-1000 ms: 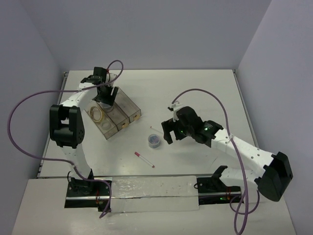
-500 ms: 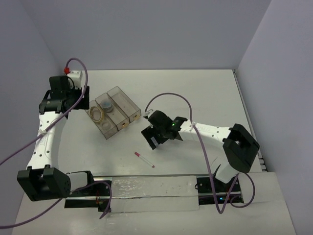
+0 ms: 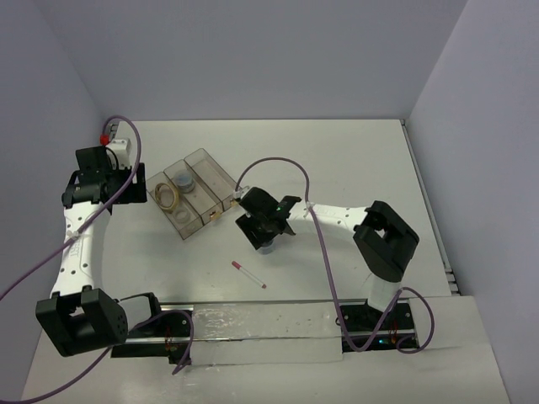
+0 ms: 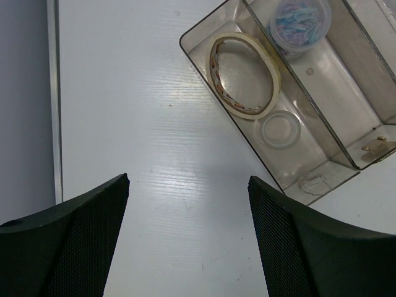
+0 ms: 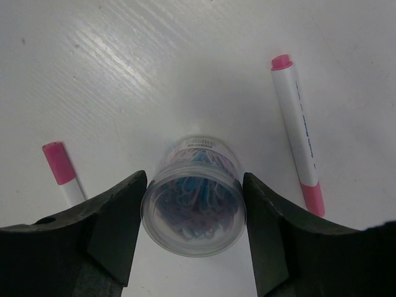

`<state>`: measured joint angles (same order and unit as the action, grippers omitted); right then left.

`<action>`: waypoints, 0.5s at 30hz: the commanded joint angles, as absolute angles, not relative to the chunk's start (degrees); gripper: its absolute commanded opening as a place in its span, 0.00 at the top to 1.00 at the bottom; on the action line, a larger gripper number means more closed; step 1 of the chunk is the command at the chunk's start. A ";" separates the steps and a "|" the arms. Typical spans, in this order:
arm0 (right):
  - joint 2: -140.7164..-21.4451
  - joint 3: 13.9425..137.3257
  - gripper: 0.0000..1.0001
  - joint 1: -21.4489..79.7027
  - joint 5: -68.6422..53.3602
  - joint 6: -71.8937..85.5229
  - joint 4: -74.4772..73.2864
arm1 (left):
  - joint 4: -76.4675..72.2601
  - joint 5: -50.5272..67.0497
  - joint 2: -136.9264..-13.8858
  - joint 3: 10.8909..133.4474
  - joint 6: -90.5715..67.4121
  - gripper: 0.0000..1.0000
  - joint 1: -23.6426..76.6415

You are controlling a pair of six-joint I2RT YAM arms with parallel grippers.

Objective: Sort the stationery into containers
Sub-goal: Pick up the storage box at the center of the board.

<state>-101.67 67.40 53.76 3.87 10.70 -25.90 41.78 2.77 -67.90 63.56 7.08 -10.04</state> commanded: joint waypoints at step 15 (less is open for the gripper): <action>-104.02 99.04 1.00 55.54 3.78 11.78 -32.29 | 39.90 6.50 -66.35 64.76 7.39 0.16 -11.42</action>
<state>-102.68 86.03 54.64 2.63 11.07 -34.78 41.78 5.23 -67.48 63.57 7.31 -10.67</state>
